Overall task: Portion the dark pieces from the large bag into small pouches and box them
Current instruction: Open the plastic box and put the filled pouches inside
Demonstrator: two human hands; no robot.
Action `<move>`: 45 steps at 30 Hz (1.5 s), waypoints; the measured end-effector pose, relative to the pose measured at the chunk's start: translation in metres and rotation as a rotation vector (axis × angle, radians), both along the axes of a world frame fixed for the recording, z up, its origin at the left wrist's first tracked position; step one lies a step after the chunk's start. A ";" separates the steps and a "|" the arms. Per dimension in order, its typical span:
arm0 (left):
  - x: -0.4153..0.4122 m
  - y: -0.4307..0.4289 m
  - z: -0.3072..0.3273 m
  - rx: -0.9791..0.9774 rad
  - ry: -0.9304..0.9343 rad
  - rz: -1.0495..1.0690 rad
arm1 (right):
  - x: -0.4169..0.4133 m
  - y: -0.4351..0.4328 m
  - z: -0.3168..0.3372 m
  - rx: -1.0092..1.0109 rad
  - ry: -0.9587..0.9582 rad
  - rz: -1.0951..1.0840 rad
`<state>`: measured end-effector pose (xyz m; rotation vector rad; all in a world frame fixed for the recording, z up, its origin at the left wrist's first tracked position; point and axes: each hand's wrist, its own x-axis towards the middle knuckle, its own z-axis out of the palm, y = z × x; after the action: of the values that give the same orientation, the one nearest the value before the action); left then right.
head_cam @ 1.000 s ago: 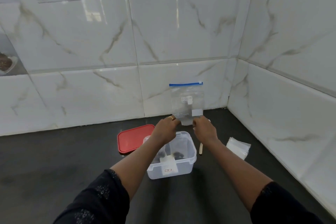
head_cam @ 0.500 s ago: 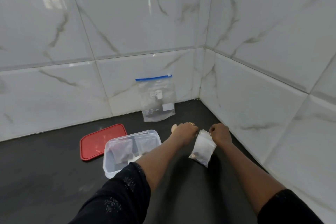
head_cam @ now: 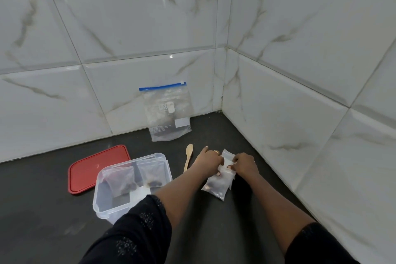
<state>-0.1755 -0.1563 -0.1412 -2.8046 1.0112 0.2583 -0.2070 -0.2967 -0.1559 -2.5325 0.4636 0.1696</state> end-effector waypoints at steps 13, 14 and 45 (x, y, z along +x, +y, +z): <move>-0.004 0.036 0.040 -0.261 0.180 0.223 | -0.002 0.013 0.014 -0.082 0.021 0.064; -0.003 0.039 0.042 -0.288 0.186 0.239 | -0.002 0.015 0.016 -0.047 -0.008 0.074; -0.061 0.246 0.123 -0.510 -0.037 0.426 | -0.016 0.208 0.134 0.155 -0.197 0.579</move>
<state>-0.2367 0.0901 -0.0186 -3.4567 0.5091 -0.0157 -0.2235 -0.0890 -0.0219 -2.4301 -0.3550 0.1580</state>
